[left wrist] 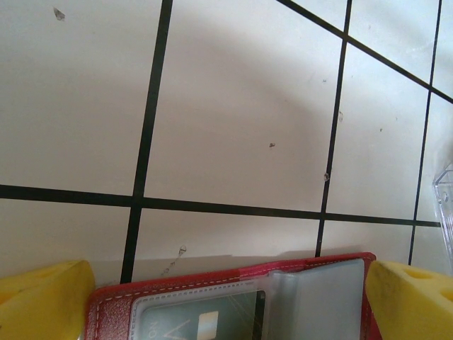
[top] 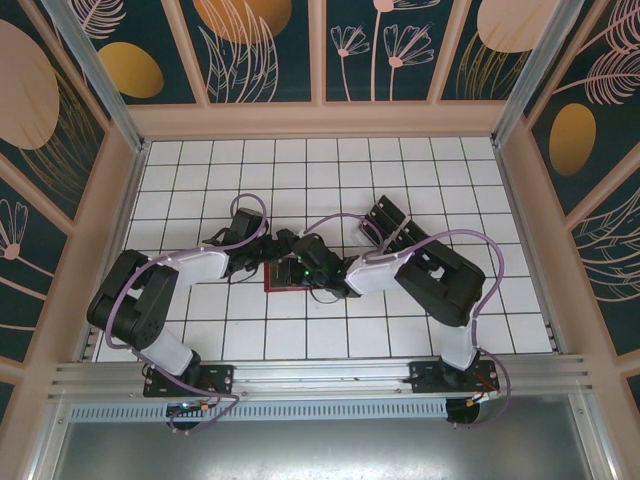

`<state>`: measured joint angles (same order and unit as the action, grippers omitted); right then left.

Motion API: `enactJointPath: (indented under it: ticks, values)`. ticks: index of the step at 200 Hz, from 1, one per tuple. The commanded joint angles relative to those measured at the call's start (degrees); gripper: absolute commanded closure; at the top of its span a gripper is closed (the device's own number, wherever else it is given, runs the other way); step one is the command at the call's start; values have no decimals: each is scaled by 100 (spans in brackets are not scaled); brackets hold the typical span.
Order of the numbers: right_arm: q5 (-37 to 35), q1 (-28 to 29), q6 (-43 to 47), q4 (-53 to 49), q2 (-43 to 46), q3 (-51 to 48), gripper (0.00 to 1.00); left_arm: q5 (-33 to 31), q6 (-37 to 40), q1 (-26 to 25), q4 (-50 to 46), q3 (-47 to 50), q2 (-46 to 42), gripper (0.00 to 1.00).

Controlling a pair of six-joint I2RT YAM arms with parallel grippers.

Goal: Put the credit cards into the card holder

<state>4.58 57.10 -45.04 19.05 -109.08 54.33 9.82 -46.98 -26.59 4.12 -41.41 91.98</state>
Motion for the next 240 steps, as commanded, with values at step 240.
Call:
enactJointPath:
  ticks: [240]
  values:
    - [-242, -735, 555, -1008, 998, -413, 52, -176, 1165, 480, -1272, 475, -1678, 2]
